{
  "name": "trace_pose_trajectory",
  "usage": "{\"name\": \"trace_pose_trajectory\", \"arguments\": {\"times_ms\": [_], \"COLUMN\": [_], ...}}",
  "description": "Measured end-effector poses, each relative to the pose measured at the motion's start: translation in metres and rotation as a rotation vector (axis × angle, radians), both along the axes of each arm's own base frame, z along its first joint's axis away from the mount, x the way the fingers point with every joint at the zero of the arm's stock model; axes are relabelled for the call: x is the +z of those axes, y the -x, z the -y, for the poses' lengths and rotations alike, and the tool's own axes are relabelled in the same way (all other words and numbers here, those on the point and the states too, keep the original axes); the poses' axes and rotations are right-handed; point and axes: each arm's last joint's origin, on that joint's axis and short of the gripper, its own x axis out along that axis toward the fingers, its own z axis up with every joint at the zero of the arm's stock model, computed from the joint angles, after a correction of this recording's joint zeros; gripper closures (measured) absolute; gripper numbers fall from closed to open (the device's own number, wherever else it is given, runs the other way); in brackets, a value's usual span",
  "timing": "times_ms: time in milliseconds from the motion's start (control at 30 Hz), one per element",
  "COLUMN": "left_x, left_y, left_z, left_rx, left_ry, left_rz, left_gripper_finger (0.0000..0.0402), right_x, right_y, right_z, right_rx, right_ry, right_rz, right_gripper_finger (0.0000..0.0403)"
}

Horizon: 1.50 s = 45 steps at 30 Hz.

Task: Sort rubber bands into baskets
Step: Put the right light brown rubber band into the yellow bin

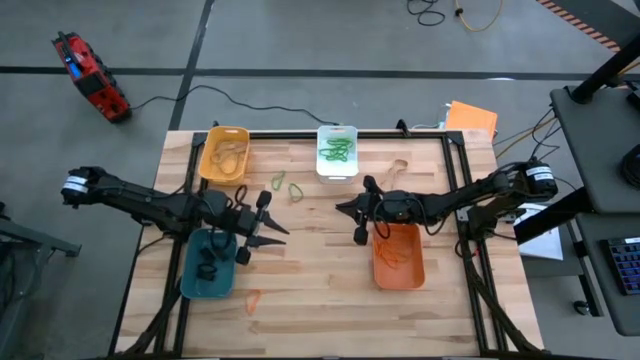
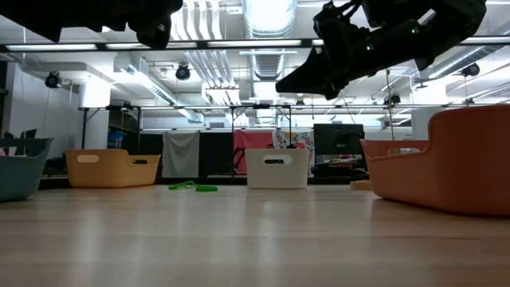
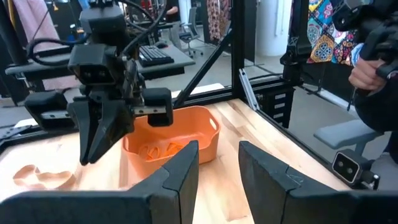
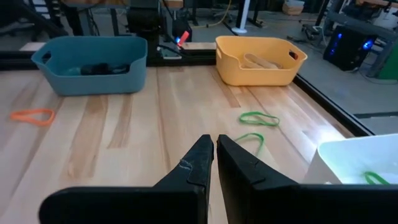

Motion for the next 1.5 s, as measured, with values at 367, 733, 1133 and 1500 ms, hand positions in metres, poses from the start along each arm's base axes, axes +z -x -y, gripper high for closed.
{"name": "trace_pose_trajectory", "arguments": {"times_ms": [367, 733, 1133, 1500], "left_x": [0.003, 0.004, -0.003, 0.005], "left_y": [0.000, 0.000, -0.009, -0.005], "left_z": [-0.002, -0.002, -0.001, -0.002], "left_rx": [0.009, 0.008, 0.007, 0.007], "left_ry": [0.006, 0.002, -0.008, 0.008], "left_rz": [0.020, 0.041, 0.029, 0.083], "left_gripper_finger": [0.0303, 0.0303, 0.0303, 0.0303], "right_x": [-0.001, -0.001, -0.002, -0.004], "right_y": [0.000, 0.000, 0.000, 0.001], "right_z": [0.001, 0.001, 0.001, 0.001], "right_rx": [-0.011, -0.010, -0.010, -0.011], "right_ry": [-0.010, -0.005, -0.006, -0.007], "right_rz": [-0.009, -0.010, -0.018, -0.037], "right_gripper_finger": [0.0385, 0.0385, 0.0385, 0.0385]}}
